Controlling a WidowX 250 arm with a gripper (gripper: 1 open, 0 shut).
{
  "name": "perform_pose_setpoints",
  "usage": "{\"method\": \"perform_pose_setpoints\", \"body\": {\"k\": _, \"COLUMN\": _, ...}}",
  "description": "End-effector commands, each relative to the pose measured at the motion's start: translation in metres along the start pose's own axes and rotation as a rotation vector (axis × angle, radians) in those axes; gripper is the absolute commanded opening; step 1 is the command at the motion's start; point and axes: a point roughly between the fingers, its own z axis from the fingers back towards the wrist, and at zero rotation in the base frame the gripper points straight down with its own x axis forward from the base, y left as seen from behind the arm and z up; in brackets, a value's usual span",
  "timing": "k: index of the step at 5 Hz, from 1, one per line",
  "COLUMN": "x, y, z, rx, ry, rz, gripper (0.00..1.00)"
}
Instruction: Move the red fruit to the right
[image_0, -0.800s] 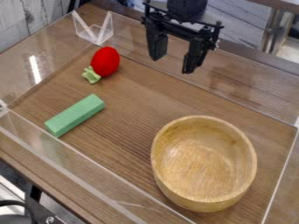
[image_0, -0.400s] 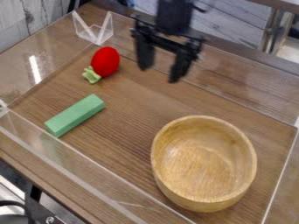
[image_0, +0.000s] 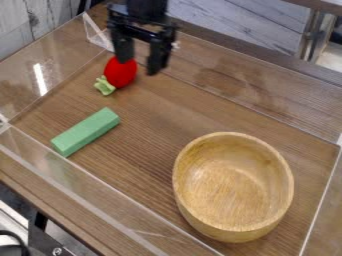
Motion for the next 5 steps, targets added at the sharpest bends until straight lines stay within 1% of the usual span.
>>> {"method": "perform_pose_setpoints", "body": {"k": 1, "x": 0.012, "y": 0.029, "z": 0.010, "rx": 0.027, "ry": -0.077, "rz": 0.030, "gripper": 1.00}}
{"method": "perform_pose_setpoints", "body": {"k": 2, "x": 0.020, "y": 0.038, "z": 0.001, "rx": 0.029, "ry": -0.086, "rz": 0.040, "gripper": 1.00}}
{"method": "perform_pose_setpoints", "body": {"k": 3, "x": 0.029, "y": 0.044, "z": -0.008, "rx": 0.028, "ry": -0.102, "rz": 0.044, "gripper": 1.00}}
{"method": "perform_pose_setpoints", "body": {"k": 5, "x": 0.042, "y": 0.054, "z": -0.020, "rx": 0.033, "ry": -0.117, "rz": 0.054, "gripper": 1.00}}
